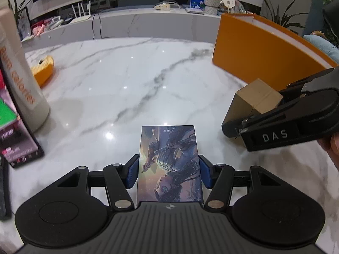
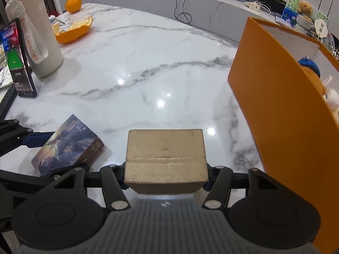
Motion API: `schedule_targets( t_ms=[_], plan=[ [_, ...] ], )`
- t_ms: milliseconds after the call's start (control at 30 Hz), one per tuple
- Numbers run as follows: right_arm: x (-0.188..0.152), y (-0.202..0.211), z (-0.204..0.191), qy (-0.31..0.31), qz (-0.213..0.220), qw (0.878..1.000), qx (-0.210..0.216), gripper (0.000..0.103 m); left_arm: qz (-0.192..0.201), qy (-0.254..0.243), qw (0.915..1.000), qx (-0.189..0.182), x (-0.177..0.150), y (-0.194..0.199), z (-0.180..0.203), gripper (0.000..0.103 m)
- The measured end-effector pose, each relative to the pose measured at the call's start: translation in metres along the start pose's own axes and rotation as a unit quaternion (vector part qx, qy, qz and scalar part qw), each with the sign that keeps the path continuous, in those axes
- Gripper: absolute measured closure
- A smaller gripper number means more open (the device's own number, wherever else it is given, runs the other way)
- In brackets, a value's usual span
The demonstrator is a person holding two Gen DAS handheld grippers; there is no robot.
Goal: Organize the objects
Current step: 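Lift and carry the book and cube with both grippers over the orange box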
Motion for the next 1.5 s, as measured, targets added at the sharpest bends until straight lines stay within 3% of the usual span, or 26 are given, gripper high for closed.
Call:
schedule_targets(
  t_ms=[567,1000,1200,1500],
  plan=[
    [0.033,0.059,0.036,-0.018,0.088,0.995,-0.030,0.042,0.053,-0.053,0.9972,-0.004,0.075,0.018,0.032,0.037],
    [0.043,0.129,0.115,-0.101,0.168,0.978,-0.071,0.042,0.112,-0.113,0.9863,-0.043,0.143,0.026,0.109,0.037],
    [0.032,0.149,0.154,-0.141,0.182,0.969,-0.092,0.042,0.127,-0.138,0.9804,-0.061,0.156,0.021,0.144,0.037],
    [0.012,0.156,0.196,-0.174,0.170,0.963,-0.117,0.042,0.110,-0.155,0.9780,-0.087,0.161,-0.001,0.188,0.037]
  ],
)
Point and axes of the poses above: each gripper's, at about its wrist camera, not at the fingertips, and y roughly against the way its jaws point, z to its right, x to its top, the point moved 4 cm from there along -y, roughly the way its jaws point, and after that the axes turned 2 degrees about y, right-handed, at the moved point
